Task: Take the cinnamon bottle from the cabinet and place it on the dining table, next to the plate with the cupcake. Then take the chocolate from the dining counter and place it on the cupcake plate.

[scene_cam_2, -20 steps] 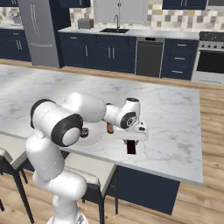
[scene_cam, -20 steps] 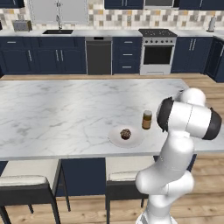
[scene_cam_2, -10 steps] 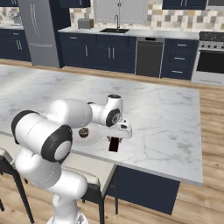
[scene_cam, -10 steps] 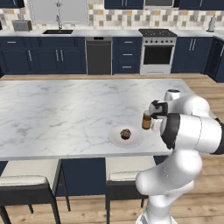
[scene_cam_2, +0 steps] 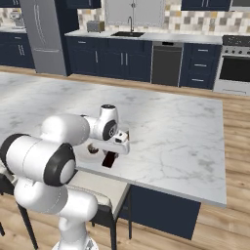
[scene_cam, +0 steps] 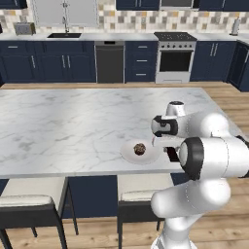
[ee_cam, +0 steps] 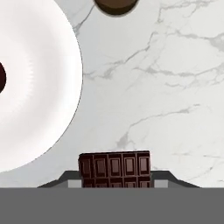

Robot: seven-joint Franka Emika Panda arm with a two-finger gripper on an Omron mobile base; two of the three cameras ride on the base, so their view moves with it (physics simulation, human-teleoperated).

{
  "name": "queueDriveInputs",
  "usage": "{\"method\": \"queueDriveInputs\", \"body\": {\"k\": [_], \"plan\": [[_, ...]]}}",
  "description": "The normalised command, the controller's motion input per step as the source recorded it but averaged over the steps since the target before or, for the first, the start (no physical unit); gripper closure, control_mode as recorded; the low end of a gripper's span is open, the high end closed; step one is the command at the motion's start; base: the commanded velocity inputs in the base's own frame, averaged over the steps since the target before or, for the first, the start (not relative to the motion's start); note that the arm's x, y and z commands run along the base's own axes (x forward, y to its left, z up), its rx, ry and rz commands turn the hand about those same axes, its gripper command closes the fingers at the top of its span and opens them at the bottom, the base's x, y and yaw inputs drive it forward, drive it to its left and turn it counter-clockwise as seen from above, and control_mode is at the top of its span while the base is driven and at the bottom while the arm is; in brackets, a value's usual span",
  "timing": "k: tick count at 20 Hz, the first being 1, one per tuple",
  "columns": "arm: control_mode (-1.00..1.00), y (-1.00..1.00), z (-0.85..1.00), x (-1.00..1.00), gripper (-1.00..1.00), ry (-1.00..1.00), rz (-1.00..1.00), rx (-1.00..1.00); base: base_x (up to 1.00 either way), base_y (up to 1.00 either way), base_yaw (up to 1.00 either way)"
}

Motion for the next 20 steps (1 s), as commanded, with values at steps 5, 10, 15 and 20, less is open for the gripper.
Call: {"method": "queueDriveInputs", "body": {"k": [5, 10, 15, 20], "plan": [[-1.00, 0.45, 0.03, 0.24, 1.00, 0.00, -0.22, 0.00, 0.00, 0.00, 0.00], [-1.00, 0.27, 0.00, 0.32, 1.00, 0.00, -0.24, 0.00, 0.00, 0.00, 0.00], [-1.00, 0.21, 0.00, 0.37, 1.00, 0.00, -0.18, 0.00, 0.00, 0.00, 0.00], [-1.00, 0.05, -0.12, 0.30, 1.00, 0.00, -0.05, 0.00, 0.00, 0.00, 0.00]]}}
